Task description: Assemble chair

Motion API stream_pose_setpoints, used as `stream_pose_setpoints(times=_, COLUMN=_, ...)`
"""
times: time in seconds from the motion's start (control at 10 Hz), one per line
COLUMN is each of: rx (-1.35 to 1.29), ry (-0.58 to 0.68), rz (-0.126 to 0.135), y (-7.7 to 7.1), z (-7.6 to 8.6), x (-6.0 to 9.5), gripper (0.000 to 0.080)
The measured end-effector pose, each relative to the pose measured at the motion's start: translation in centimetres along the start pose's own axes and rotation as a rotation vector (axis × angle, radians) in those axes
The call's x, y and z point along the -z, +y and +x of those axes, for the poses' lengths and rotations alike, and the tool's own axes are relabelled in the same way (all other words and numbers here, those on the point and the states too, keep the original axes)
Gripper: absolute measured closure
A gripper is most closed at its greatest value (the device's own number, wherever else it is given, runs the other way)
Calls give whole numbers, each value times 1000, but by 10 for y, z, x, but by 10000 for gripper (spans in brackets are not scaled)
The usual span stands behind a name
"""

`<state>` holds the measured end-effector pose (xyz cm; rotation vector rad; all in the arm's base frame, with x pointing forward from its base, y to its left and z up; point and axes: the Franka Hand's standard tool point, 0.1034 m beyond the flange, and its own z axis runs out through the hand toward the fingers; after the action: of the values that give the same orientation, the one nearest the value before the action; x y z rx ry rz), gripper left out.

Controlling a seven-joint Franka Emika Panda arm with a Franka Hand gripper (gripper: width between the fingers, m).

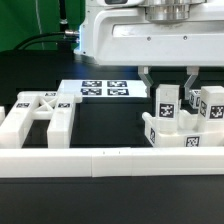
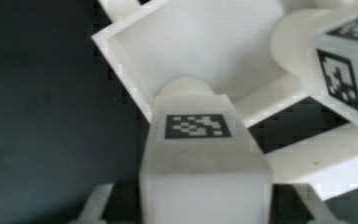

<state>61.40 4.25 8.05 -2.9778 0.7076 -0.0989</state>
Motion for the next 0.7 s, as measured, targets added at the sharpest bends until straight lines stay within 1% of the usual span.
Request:
stream_pose_setpoints(times=0.3, rx=-322, ry=-4, rz=16, y=-3, z=-1, x=0, gripper=515)
stream_pose_setpoints(times=0.7, rx=-697, ry=-8, rz=15, y=-5, z=-2, x=-2, gripper=514)
